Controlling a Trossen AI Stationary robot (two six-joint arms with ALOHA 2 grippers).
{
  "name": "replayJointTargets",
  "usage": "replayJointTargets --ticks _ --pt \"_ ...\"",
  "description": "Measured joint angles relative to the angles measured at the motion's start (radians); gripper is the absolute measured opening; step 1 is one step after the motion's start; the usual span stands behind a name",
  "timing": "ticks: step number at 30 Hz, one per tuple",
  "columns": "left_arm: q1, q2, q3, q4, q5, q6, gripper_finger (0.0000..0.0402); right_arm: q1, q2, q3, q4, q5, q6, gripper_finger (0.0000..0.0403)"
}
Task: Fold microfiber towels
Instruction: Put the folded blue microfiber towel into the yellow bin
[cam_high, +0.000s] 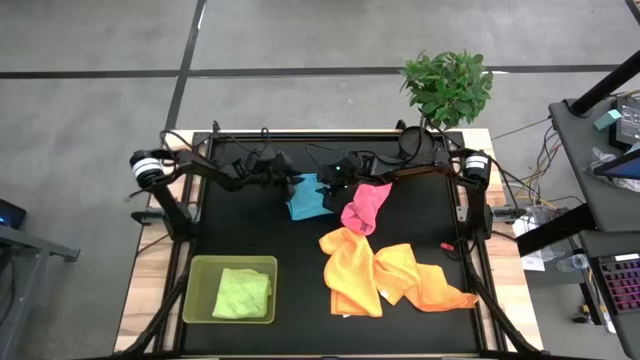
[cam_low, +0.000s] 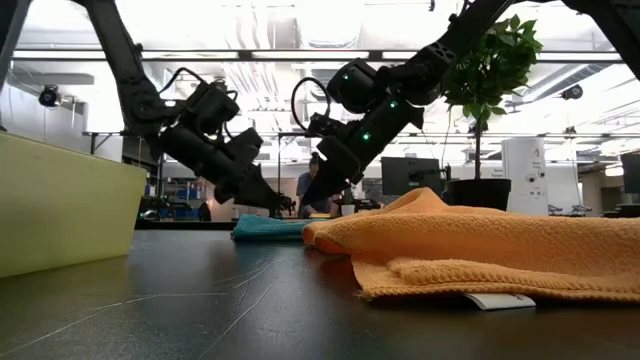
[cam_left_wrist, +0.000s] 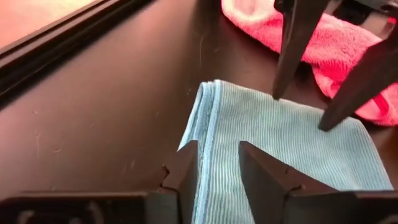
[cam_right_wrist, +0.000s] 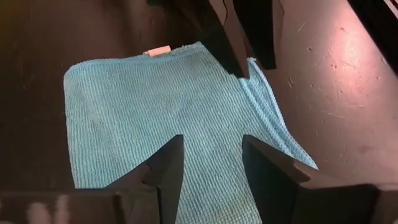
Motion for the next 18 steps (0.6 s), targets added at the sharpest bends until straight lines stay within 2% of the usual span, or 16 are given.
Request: replayJointTargets --ticks 5,9,13,18 --pt "0.000 0.040 0.000 0.014 0.000 -0.009 0.0138 -0.004 0.000 0.000 0.005 0.000 0.006 0.0167" --pt "-0.001 0.068 0.000 0.013 0.000 -0.008 0.0147 -0.007 0.000 0.000 0.008 0.000 0.005 0.0178" --pt "-0.010 0.074 0.000 0.006 0.004 -0.002 0.0131 -0.009 0.000 0.000 0.008 0.000 0.004 0.0185" --pt "-0.028 0.044 0.000 0.010 0.007 0.044 0.0082 -0.008 0.000 0.000 0.012 0.000 0.003 0.0184"
